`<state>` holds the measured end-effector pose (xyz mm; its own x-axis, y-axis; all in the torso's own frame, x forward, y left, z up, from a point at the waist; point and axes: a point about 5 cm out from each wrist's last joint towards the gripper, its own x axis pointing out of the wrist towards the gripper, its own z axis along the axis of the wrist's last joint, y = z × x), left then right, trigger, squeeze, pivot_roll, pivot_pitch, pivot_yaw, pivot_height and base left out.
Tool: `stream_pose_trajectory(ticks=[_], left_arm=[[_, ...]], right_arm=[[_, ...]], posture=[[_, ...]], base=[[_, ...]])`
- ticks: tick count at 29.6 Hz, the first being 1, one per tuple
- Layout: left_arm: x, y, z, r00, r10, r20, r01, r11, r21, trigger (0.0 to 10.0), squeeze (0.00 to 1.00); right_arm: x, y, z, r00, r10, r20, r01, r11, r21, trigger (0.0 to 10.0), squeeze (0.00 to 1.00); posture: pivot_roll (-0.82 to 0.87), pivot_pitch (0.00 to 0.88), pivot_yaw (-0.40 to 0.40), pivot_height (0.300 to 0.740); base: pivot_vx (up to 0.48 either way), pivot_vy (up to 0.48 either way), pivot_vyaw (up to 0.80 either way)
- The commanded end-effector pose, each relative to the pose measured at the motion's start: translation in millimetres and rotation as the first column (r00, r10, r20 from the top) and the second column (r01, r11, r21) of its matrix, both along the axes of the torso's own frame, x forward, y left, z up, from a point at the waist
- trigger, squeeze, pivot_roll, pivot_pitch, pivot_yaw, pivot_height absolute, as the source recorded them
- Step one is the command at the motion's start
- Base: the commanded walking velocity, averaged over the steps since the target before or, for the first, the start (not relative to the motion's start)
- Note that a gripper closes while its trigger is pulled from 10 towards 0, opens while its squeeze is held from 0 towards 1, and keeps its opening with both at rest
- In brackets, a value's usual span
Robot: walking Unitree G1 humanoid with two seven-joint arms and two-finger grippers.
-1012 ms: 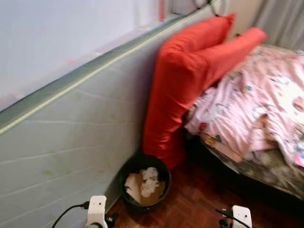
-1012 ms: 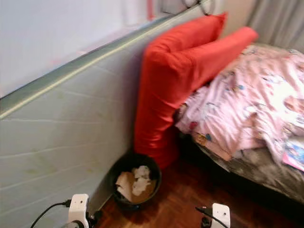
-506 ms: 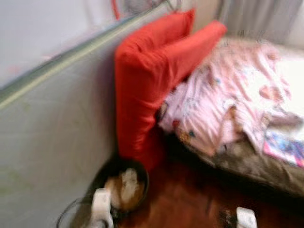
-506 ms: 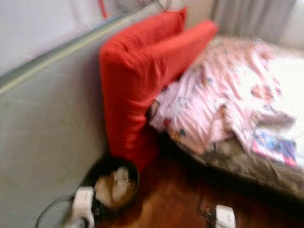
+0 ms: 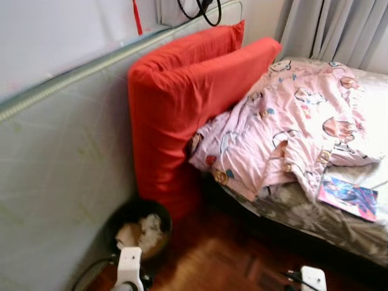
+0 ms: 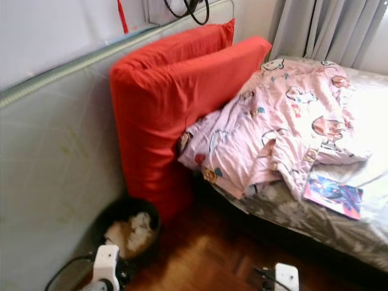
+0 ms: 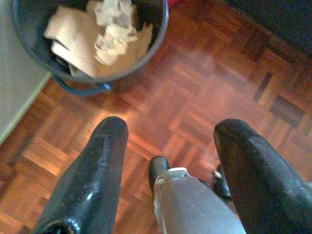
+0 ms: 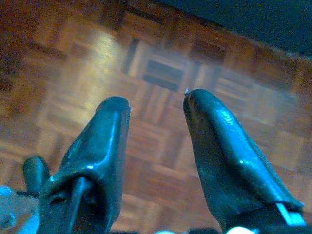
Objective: Clean up the room
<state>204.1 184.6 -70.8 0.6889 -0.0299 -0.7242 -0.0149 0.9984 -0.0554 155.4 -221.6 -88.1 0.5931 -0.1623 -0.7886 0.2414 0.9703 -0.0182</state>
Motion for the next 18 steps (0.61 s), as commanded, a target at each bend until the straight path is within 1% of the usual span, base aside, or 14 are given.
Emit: stream_pose_trajectory(ticks=[1,8,18], left_arm=[[-77.4,9.4,-33.9,0.963,-0.033,-0.266,0.061,0.993,0.099,10.0,0.00],[-78.2,8.1,-34.2,0.963,-0.043,-0.267,0.071,0.993,0.097,10.0,0.00],[-78.2,8.0,-34.3,0.962,-0.048,-0.268,0.077,0.992,0.096,10.0,0.00]], right_arm=[[-9.8,-28.7,0.7,0.989,-0.088,-0.120,0.102,0.987,0.122,10.0,0.00],[-11.2,-29.6,0.4,0.988,-0.098,-0.121,0.113,0.987,0.119,10.0,0.00],[-11.5,-28.9,0.1,0.988,-0.096,-0.123,0.111,0.987,0.120,10.0,0.00]], posture=[[0.12,0.000,-0.040,0.740],[0.10,0.000,-0.027,0.740],[0.10,0.000,-0.029,0.740]], base=[[0.000,-0.322,0.00],[0.000,-0.321,0.00],[0.000,-0.318,0.00]])
